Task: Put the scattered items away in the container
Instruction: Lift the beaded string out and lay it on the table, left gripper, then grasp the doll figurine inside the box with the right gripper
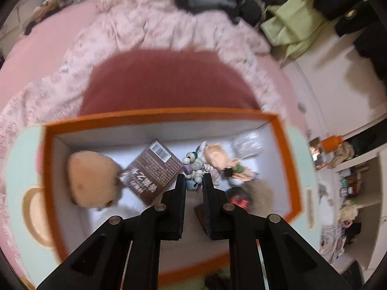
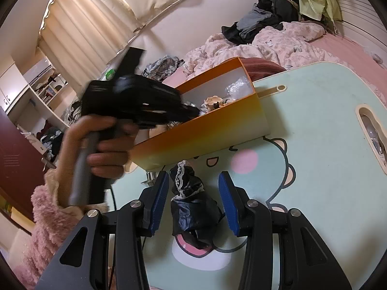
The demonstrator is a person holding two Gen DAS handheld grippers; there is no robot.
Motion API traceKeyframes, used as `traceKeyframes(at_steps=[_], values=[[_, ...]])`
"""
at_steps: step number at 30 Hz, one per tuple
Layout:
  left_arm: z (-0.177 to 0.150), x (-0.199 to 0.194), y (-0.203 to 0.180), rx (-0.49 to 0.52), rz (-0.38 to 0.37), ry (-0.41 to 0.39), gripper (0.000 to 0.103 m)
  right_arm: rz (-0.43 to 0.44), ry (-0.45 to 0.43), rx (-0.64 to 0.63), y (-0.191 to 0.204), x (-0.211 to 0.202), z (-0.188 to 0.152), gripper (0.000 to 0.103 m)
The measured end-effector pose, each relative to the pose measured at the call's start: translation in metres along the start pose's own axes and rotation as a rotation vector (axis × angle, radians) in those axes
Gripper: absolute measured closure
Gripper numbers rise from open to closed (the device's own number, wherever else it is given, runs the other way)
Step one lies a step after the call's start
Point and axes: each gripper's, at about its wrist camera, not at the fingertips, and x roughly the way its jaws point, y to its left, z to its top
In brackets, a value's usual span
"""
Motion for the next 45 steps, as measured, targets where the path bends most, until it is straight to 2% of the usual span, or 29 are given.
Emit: traceKeyframes(at_steps=[4, 6, 7, 10, 12, 14, 17, 20, 22, 23, 24, 29, 31, 34, 37, 40, 45], values=[[-0.019, -0.060, -0.002, 0.042, -0.037, -0.121, 0.090, -0.008, 0.006, -0.007, 0.001, 0.002, 0.000, 0.059], [-0.041, -0.083, 0.001, 0.056, -0.060, -0.158, 0.090, -0.010, 0.009, -0.010, 0.001, 0.003, -0.001, 0.059], [-0.054, -0.089, 0.001, 0.076, -0.046, -0.163, 0.090, -0.011, 0.011, -0.012, 0.002, 0.003, -0.001, 0.059], [-0.092, -0.087, 0.005, 0.124, 0.000, -0.159, 0.090, -0.016, 0.013, -0.020, 0.003, 0.004, -0.002, 0.059], [-0.113, -0.075, 0.011, 0.132, -0.015, -0.133, 0.090, -0.021, 0.013, -0.023, 0.004, 0.005, -0.003, 0.059], [-0.133, -0.060, 0.022, 0.097, -0.045, -0.118, 0.090, -0.026, 0.016, -0.023, 0.003, 0.006, -0.003, 0.059], [-0.150, -0.045, 0.029, 0.073, -0.090, -0.129, 0.090, -0.030, 0.016, -0.027, 0.004, 0.006, -0.003, 0.059], [-0.163, -0.038, 0.026, 0.085, -0.067, -0.165, 0.089, -0.033, 0.014, -0.031, 0.004, 0.005, -0.003, 0.059], [-0.169, -0.039, 0.023, 0.105, -0.040, -0.196, 0.075, -0.033, 0.012, -0.033, 0.005, 0.005, -0.003, 0.059], [-0.172, -0.041, 0.022, 0.115, -0.026, -0.217, 0.062, -0.034, 0.010, -0.036, 0.005, 0.005, -0.003, 0.059], [-0.177, -0.043, 0.023, 0.118, -0.016, -0.243, 0.054, -0.037, 0.008, -0.038, 0.006, 0.004, -0.002, 0.059], [-0.206, -0.047, 0.023, 0.095, -0.008, -0.339, 0.040, -0.085, -0.020, -0.102, 0.014, 0.002, 0.007, 0.059], [-0.216, -0.042, 0.020, 0.104, 0.006, -0.334, 0.040, -0.102, -0.032, -0.131, 0.019, 0.000, 0.020, 0.059], [-0.216, -0.042, 0.018, 0.121, 0.002, -0.330, 0.032, -0.141, -0.025, -0.204, 0.032, 0.001, 0.050, 0.059], [-0.214, -0.042, 0.022, 0.109, -0.011, -0.335, 0.029, -0.228, 0.060, -0.319, 0.050, 0.022, 0.082, 0.059], [-0.216, -0.041, 0.024, 0.099, -0.019, -0.335, 0.028, -0.393, 0.199, -0.467, 0.063, 0.066, 0.108, 0.059], [-0.219, -0.041, 0.026, 0.096, -0.036, -0.336, 0.028, -0.411, 0.405, -0.493, 0.054, 0.127, 0.133, 0.059]])
